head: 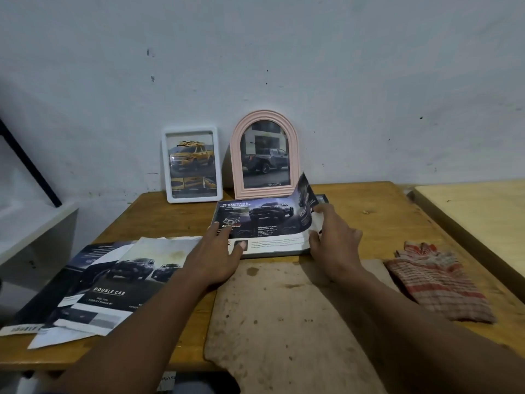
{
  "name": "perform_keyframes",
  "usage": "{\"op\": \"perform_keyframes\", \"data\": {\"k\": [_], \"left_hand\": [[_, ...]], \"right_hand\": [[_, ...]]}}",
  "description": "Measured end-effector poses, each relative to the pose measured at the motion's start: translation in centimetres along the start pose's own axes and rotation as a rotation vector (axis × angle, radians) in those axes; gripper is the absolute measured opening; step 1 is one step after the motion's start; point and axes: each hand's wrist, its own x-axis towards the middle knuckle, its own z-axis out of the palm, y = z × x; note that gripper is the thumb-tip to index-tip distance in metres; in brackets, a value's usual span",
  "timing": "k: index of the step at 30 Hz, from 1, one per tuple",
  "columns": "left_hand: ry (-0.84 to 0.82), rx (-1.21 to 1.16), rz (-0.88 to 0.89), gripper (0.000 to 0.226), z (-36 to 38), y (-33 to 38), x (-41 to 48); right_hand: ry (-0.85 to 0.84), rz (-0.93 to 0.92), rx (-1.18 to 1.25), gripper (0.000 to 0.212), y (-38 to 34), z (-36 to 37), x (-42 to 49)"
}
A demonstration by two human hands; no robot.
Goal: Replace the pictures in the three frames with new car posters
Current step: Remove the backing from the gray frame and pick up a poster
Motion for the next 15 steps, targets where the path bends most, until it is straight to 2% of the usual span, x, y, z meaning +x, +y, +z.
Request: {"op": "perform_keyframes", "data": {"k": [3,8,11,15], "left_hand": [[-0.017,0.03,0.011,0.067,-0.5,-1.2,0.2],[0.046,0.048,0.057,0.062,-1.5,-0.2,1.1],[0.083,0.03,0.142,0.065,-1.6,3.0,2.5],[0.027,-0.046,0.277,0.068,-0.3,10.7,3.5]], "right_hand": [[0.074,-0.034,0.238,0.037,-0.5,-0.6,1.2],[0.258,0.089,0.461,0.029,0.8,-5.3,5.2],[0.347,0.231,0.446,0.028,4.2,-9.6,7.4],[0.497,0.4,0.308,0.029,10.4,-14.5,8.0]]}}
